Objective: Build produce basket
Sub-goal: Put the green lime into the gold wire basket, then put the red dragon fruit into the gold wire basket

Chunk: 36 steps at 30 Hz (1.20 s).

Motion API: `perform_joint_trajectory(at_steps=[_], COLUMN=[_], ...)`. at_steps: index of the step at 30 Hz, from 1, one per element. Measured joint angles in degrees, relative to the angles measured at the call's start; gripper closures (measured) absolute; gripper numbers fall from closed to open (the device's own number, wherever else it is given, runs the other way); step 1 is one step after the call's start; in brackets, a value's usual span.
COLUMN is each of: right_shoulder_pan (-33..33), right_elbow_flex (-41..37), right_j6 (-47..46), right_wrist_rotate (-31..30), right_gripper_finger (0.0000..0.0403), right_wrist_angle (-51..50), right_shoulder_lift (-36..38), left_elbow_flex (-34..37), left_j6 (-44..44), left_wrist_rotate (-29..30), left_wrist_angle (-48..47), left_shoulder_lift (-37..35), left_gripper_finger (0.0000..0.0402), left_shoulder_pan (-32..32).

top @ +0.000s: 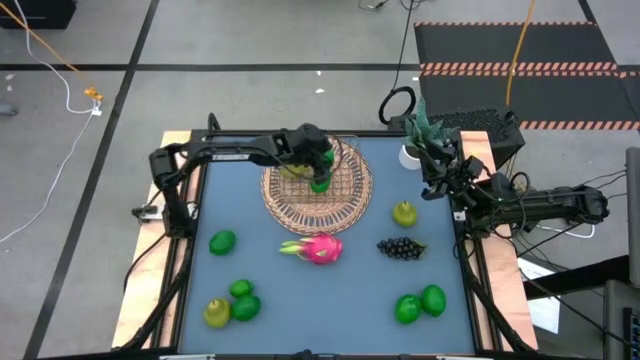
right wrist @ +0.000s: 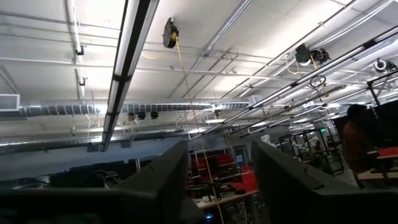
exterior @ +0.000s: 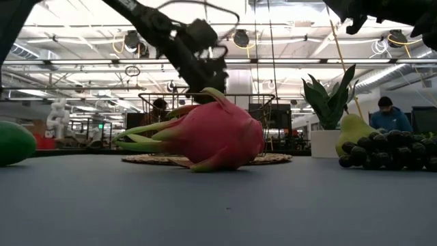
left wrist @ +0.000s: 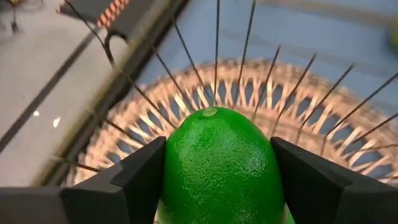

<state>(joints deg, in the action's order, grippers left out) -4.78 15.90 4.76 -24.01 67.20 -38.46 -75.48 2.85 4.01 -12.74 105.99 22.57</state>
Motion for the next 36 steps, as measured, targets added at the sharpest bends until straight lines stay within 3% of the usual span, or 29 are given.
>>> perform_joint_trajectory(at_steps=[5,19,28,36], right_shoulder_pan=[0.0,0.0,0.0,0.0], right_elbow_flex=[0.0,0.0,0.0,0.0], right_j6=[0.8,0.5,1.5,0.5], right_wrist_rotate=[-0.2,-0.2,-0.2,0.0], right_gripper_finger=[0.0232,0.0232,0.0232,0.0232], right_wrist_angle=[0.0,0.0,0.0,0.0], right_shoulder_lift=[0.0,0.0,0.0,0.0], left_elbow_flex=[0.0,-0.1,-0.1,-0.1], left_j6=[-0.4,-0.1,-1.8,3.9], left_wrist_rotate=[0.0,2.1,2.1,-4.4], left_wrist_angle=[-1.1,-0.6,-6.6,-11.8], left_shoulder_lift=[1.9,0.4,-11.4,-20.0], left_gripper_finger=[0.0129,0.0044,0.0041,0.0041], left_shoulder_pan=[-0.3,-1.6,-5.2,-17.6])
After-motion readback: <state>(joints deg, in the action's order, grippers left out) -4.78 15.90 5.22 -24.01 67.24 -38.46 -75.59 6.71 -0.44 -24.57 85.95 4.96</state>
